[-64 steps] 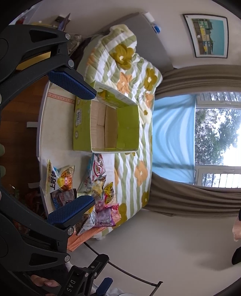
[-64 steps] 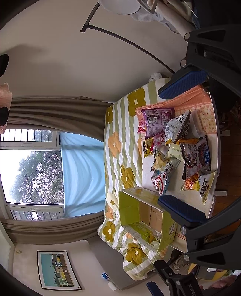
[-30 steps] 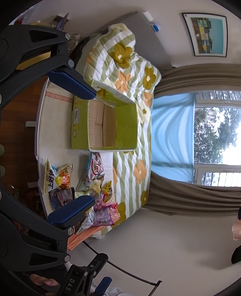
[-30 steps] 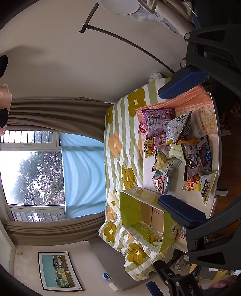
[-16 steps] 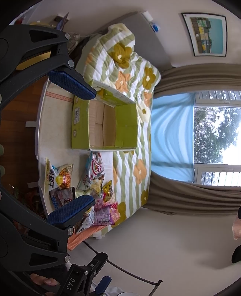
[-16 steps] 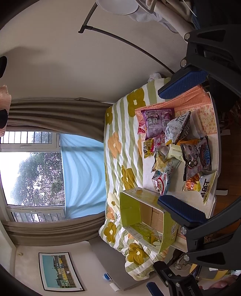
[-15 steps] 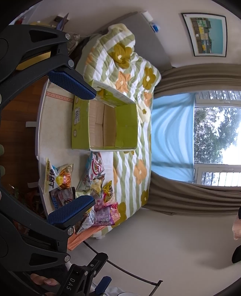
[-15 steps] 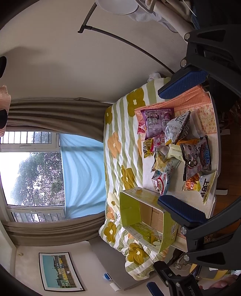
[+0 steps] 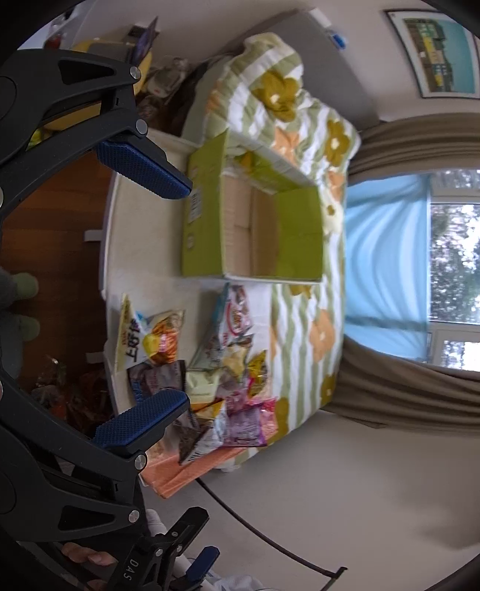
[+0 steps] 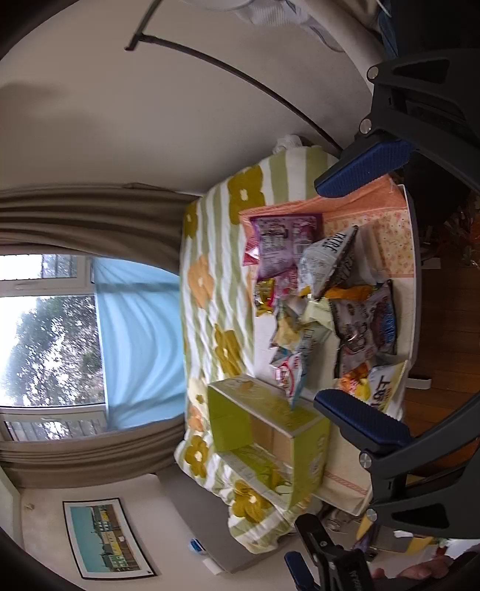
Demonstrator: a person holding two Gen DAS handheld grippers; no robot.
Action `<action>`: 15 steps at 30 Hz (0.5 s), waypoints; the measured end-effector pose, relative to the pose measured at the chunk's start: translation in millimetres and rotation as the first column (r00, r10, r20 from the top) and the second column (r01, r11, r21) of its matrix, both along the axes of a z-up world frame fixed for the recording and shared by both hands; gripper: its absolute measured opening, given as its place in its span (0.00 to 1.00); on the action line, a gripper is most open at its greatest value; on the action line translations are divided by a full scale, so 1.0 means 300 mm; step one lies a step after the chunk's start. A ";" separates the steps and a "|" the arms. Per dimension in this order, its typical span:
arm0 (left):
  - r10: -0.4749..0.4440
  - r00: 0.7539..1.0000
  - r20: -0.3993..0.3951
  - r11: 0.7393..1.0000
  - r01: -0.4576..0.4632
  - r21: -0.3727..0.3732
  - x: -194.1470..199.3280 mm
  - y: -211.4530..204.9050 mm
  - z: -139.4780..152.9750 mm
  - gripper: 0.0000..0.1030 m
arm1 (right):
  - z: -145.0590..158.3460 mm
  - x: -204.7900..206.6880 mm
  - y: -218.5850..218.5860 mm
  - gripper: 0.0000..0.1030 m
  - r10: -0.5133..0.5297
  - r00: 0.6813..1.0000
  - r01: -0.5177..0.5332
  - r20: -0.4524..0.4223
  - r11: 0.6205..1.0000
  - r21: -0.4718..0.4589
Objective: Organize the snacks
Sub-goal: 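Grasp the orange fries bag with left tool while right tool grasps the chocolate Spoon bag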
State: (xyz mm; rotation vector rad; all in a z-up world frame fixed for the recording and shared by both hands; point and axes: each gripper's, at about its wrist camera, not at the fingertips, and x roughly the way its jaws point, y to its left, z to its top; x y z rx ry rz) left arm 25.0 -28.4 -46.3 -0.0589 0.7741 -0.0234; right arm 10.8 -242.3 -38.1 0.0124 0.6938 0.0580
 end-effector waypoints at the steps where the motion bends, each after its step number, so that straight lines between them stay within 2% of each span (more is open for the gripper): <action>1: -0.003 1.000 -0.026 1.000 0.003 -0.006 0.012 -0.010 -0.028 0.99 | -0.023 0.005 -0.013 1.00 0.009 1.000 -0.009 -0.012 1.000 0.001; 8: -0.056 0.988 -0.144 0.998 0.053 -0.023 0.097 -0.083 -0.243 0.99 | -0.226 0.078 -0.069 1.00 0.138 0.986 -0.133 -0.092 0.989 0.060; 15: -0.135 0.959 -0.249 0.990 0.119 -0.079 0.238 -0.132 -0.450 0.99 | -0.430 0.141 -0.022 1.00 0.275 0.952 -0.272 -0.137 0.961 0.042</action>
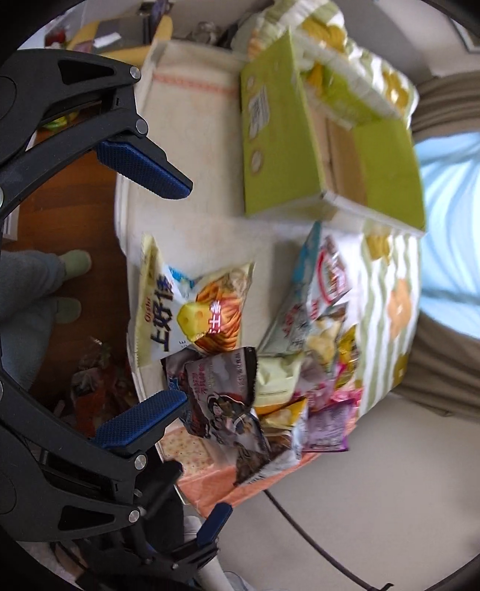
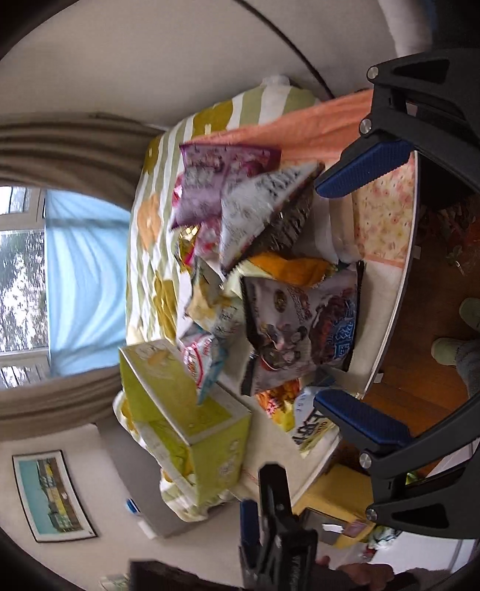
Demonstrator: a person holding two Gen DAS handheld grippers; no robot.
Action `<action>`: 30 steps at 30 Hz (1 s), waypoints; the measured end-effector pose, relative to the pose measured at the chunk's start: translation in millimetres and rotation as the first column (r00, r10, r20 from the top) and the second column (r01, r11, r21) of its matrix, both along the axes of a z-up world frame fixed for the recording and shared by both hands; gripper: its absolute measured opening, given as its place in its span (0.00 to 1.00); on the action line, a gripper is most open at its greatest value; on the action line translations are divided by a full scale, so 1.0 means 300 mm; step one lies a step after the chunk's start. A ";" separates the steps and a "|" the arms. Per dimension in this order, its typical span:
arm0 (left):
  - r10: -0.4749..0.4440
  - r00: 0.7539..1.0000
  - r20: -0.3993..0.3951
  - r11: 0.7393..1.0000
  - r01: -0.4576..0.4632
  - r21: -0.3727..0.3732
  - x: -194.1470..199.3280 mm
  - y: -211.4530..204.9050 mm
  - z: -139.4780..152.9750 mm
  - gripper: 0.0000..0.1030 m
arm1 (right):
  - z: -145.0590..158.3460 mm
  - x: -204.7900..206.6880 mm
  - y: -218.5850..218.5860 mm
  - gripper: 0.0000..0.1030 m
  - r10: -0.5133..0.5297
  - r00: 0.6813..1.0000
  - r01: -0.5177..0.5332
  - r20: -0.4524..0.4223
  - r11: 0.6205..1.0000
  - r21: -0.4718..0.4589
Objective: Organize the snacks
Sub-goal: 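Grasp the orange fries bag with left tool while right tool grasps the chocolate Spoon bag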
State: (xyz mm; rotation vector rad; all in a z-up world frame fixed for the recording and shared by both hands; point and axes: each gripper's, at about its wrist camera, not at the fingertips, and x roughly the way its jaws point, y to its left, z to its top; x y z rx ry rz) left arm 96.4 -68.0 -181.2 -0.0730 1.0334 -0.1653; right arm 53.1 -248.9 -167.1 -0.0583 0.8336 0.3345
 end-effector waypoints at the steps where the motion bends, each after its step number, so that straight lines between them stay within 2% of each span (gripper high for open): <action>1: -0.007 1.000 -0.015 1.000 0.007 0.000 0.018 -0.007 -0.027 0.99 | -0.024 0.007 0.009 1.00 0.011 1.000 -0.011 -0.003 1.000 -0.001; 5: -0.046 0.997 -0.066 0.999 0.044 -0.029 0.072 -0.021 -0.132 0.99 | -0.110 0.041 0.058 1.00 0.043 0.999 -0.043 -0.022 0.999 -0.020; 13: -0.086 0.989 -0.122 0.994 0.078 -0.075 0.148 -0.022 -0.242 0.94 | -0.200 0.084 0.116 1.00 0.089 0.996 -0.091 -0.026 0.993 -0.072; 16: -0.097 0.984 -0.149 0.992 0.084 -0.096 0.162 -0.024 -0.274 0.86 | -0.212 0.095 0.122 1.00 0.091 0.996 -0.093 -0.018 0.992 -0.080; 19: -0.097 0.976 -0.197 0.990 0.074 -0.118 0.175 -0.023 -0.311 0.68 | -0.230 0.114 0.134 1.00 0.093 0.995 -0.095 -0.021 0.991 -0.099; 25: -0.095 0.979 -0.182 0.992 0.077 -0.104 0.161 -0.013 -0.305 0.58 | -0.243 0.131 0.131 0.99 0.088 0.996 -0.090 -0.026 0.992 -0.091; 28: -0.082 0.982 -0.172 0.994 0.068 -0.087 0.152 -0.008 -0.298 0.54 | -0.248 0.131 0.133 0.89 0.088 0.996 -0.091 -0.030 0.992 -0.092; 30: -0.072 0.984 -0.165 0.995 0.060 -0.077 0.142 0.006 -0.289 0.53 | -0.255 0.136 0.141 0.79 0.089 0.995 -0.092 -0.039 0.991 -0.094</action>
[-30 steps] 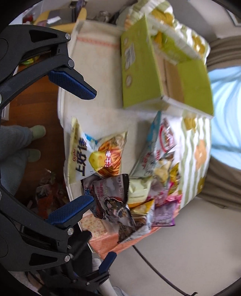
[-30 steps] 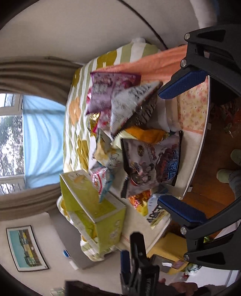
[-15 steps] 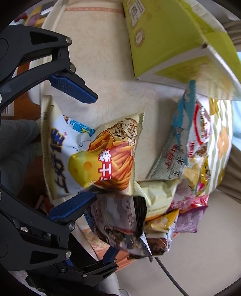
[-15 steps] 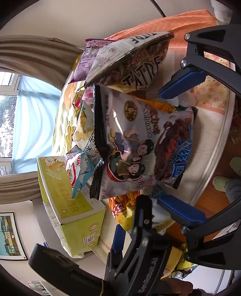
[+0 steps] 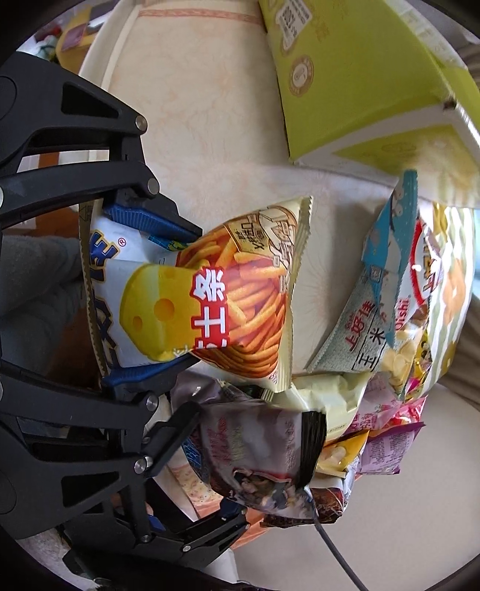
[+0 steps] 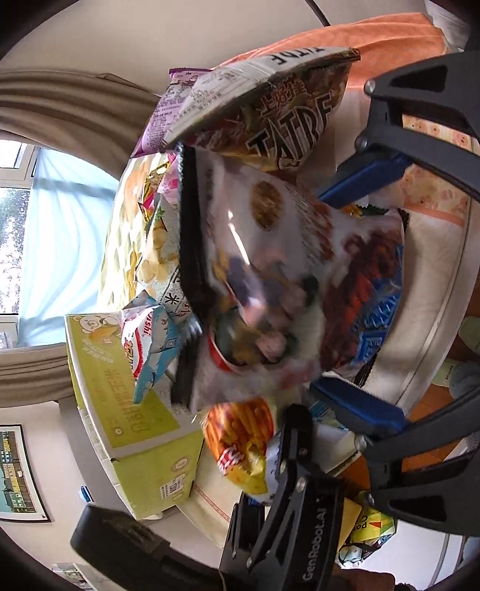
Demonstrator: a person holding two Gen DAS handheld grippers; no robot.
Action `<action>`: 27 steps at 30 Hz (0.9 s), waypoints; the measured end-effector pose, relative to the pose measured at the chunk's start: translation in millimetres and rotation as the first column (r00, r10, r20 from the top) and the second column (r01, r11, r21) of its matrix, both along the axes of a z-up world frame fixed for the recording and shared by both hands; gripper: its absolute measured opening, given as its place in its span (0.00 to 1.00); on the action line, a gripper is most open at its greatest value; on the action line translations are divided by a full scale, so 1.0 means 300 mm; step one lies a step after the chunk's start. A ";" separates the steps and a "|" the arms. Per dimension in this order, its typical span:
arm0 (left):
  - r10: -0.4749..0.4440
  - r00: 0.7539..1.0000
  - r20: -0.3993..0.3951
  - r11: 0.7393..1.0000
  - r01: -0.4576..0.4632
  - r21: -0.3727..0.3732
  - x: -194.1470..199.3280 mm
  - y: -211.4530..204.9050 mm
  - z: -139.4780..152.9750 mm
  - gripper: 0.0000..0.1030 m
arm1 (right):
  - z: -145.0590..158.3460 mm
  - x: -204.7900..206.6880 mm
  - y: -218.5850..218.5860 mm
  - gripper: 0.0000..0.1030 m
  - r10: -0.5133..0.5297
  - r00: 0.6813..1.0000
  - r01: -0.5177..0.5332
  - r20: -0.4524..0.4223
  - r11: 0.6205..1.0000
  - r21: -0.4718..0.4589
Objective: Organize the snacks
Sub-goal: 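Grasp the orange fries bag with left tool while right tool grasps the chocolate Spoon bag, then carry both bags over the cardboard box and open both tools to drop them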
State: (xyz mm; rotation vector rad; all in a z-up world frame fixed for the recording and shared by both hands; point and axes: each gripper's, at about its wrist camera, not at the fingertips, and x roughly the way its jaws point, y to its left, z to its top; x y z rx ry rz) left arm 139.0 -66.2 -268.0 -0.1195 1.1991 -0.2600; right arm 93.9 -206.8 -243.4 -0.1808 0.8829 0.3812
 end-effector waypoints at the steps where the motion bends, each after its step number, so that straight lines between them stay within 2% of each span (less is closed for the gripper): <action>1: 0.008 1.000 0.006 1.000 -0.008 0.006 -0.003 0.006 0.005 0.53 | -0.003 0.004 0.007 0.74 0.002 1.000 -0.002 -0.004 1.000 0.001; 4: 0.027 1.000 0.012 1.000 -0.027 0.006 -0.008 0.021 0.019 0.53 | -0.003 0.002 0.010 0.67 0.008 1.000 -0.008 -0.009 1.000 0.005; 8: 0.051 0.998 0.028 0.999 -0.052 0.012 -0.023 0.035 0.048 0.53 | 0.011 -0.006 0.011 0.50 0.014 1.000 -0.013 -0.008 1.000 0.011; 9: 0.055 0.998 0.032 0.998 -0.056 0.011 -0.030 0.036 0.058 0.53 | 0.018 -0.008 0.011 0.48 0.018 1.000 -0.018 -0.011 1.000 0.014; 13: 0.076 0.996 0.056 0.997 -0.077 0.020 -0.052 0.041 0.114 0.52 | 0.064 -0.014 0.003 0.47 0.019 1.000 -0.019 0.002 0.999 0.040; 18: 0.127 0.985 0.113 0.991 -0.130 0.022 -0.101 0.065 0.231 0.52 | 0.164 -0.028 0.003 0.47 0.033 0.999 -0.035 0.034 0.997 0.067; 27: 0.224 0.938 0.264 0.972 -0.235 0.008 -0.148 0.190 0.489 0.52 | 0.416 0.015 0.056 0.47 0.089 0.993 -0.098 0.080 0.989 0.114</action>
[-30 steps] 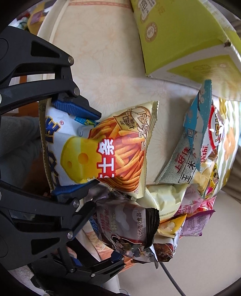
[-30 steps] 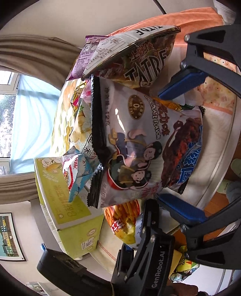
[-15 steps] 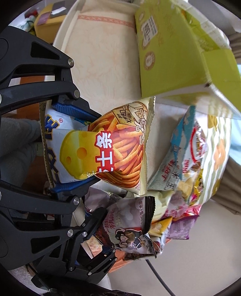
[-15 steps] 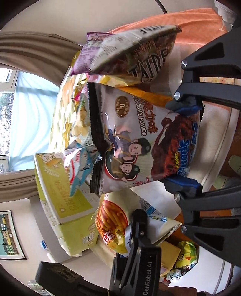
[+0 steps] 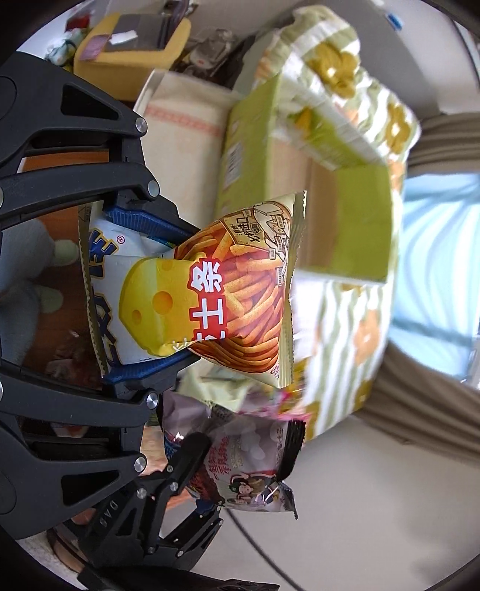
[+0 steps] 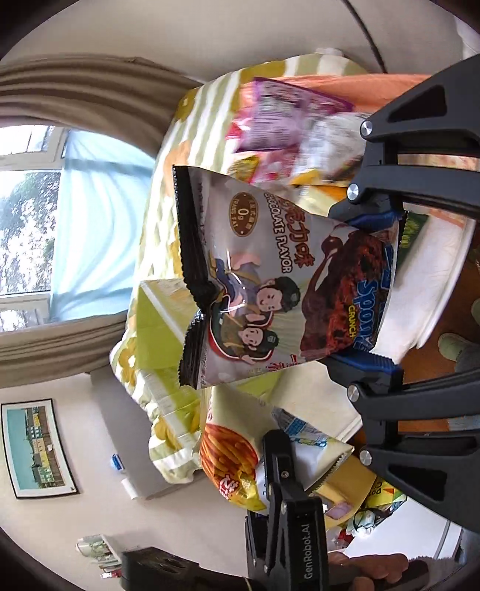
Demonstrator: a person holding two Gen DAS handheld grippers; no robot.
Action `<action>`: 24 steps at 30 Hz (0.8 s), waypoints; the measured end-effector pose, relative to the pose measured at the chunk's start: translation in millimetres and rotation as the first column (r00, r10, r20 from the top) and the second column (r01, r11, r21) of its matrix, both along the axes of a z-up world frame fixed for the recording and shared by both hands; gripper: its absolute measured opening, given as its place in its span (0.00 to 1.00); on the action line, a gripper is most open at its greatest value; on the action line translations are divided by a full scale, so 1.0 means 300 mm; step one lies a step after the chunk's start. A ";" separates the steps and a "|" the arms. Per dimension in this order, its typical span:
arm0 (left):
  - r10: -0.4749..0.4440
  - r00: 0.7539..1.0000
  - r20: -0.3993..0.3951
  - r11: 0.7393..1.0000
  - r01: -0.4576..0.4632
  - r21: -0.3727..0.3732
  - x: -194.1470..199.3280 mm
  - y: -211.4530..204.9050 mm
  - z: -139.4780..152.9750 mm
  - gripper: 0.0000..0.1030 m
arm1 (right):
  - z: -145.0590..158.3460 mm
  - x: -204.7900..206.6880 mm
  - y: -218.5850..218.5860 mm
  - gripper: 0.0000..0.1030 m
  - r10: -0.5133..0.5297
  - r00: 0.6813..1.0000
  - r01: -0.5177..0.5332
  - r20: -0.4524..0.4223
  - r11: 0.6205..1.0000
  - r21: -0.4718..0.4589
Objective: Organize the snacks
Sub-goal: 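Carry both bags over the cardboard box and open both tools to drop them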
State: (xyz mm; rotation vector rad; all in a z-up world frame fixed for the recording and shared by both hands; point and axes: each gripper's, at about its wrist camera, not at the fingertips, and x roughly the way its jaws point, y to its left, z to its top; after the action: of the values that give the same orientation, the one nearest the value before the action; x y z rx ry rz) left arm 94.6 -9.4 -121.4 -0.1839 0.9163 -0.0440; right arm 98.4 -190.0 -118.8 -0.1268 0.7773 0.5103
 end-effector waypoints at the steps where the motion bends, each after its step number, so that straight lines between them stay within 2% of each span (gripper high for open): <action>1: 0.013 1.000 0.014 1.000 -0.013 0.002 0.006 0.026 0.022 0.52 | 0.025 0.011 0.015 0.47 0.008 1.000 -0.008 0.010 1.000 0.007; 7: 0.078 0.995 0.064 0.997 -0.078 0.013 0.102 0.201 0.114 0.52 | 0.142 0.106 0.152 0.47 0.041 0.998 -0.043 0.049 0.999 0.034; 12: 0.080 0.996 0.042 0.996 -0.081 0.037 0.248 0.357 0.123 0.52 | 0.180 0.194 0.320 0.47 0.047 0.998 -0.049 0.045 0.998 0.035; 18: 0.028 0.999 -0.047 0.998 -0.025 0.056 0.454 0.527 0.057 0.52 | 0.162 0.318 0.488 0.47 -0.013 1.000 0.013 -0.015 1.000 0.009; 24: -0.077 0.984 -0.159 0.994 0.088 0.069 0.607 0.593 -0.071 0.52 | 0.113 0.423 0.595 0.47 -0.113 0.988 0.112 -0.105 0.994 -0.017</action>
State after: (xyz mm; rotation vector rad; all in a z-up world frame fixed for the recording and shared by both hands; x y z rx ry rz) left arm 276.7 168.4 -142.6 -0.0794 1.0799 -0.0724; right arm 225.4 -11.4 -85.0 -0.0664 0.8859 0.4080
